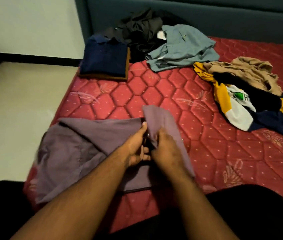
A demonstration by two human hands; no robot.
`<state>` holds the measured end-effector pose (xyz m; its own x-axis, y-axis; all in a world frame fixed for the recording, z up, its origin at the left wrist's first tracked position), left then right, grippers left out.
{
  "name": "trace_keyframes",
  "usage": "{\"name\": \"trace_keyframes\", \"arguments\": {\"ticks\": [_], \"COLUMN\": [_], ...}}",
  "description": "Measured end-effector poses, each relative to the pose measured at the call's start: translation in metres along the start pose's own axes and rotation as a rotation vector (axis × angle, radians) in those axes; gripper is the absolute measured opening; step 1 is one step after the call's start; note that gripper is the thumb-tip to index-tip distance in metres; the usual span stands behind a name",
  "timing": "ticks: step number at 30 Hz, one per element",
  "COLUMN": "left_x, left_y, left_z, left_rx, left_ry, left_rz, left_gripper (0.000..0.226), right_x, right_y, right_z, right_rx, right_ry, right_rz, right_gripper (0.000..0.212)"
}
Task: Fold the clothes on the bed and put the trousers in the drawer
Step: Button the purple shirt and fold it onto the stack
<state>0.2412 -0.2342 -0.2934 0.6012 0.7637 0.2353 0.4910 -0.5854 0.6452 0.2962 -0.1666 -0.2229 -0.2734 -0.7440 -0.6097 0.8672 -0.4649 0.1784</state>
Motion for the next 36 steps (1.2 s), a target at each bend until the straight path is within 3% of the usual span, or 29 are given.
{"name": "trace_keyframes", "arguments": {"ticks": [5, 8, 11, 13, 15, 18, 22, 28, 32, 34, 36], "left_x": [-0.094, -0.148, -0.196, -0.213, -0.222, -0.238, -0.249, -0.266, -0.276, -0.275, -0.275], "left_y": [0.042, 0.073, 0.100, 0.115, 0.124, 0.138, 0.145, 0.150, 0.181, 0.202, 0.206], "left_z": [0.020, 0.026, 0.023, 0.020, 0.020, 0.014, 0.007, 0.019, 0.007, 0.018, 0.041], "left_rx": [0.054, 0.086, 0.211, 0.256, 0.259, 0.331, 0.368, 0.365, 0.400, 0.331, 0.164], "left_ry": [0.080, 0.085, 0.037, 0.039, 0.052, 0.039, -0.039, -0.055, -0.232, -0.268, -0.314], "left_rz": [-0.138, -0.271, -0.465, -0.492, -0.503, -0.587, -0.597, -0.748, -1.117, -1.261, -1.226], "left_gripper": [0.046, 0.030, 0.012, 0.015, 0.019, 0.023, 0.026, 0.019, 0.022, 0.015, 0.018], "right_x": [0.098, 0.147, 0.169, 0.163, 0.146, 0.143, 0.176, 0.203, 0.227, 0.235, 0.238], "right_y": [0.042, 0.062, 0.075, 0.074, 0.065, 0.052, 0.047, 0.062, 0.089, 0.092, 0.091], "right_z": [0.049, 0.082, 0.103, 0.108, 0.109, 0.108, 0.079, 0.065, 0.063, 0.056, 0.056], "right_rx": [-0.094, -0.132, -0.177, -0.224, -0.366, -0.513, -0.495, -0.682, -0.861, -0.881, -0.909], "right_ry": [-0.148, -0.246, -0.327, -0.335, -0.211, 0.092, 0.423, 0.573, 0.616, 0.666, 0.686], "right_rz": [-0.032, 0.091, 0.213, 0.187, 0.066, 0.010, 0.313, 0.268, 0.355, 0.371, 0.361], "right_gripper": [0.032, 0.027, 0.023, 0.017, 0.007, 0.035, 0.087, 0.074, 0.077, 0.080, 0.080]}}
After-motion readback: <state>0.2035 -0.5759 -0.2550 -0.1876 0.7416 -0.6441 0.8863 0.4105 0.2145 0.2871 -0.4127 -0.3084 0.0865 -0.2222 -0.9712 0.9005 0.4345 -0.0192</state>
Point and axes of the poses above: each hand's wrist, its own y-axis away from the middle knuckle, its own x-axis out of the palm, z = x × y, the point moved 7 cm from there along -y, towards the middle knuckle, and after that the axes turned 15 degrees about -y, right-handed, at the moved point
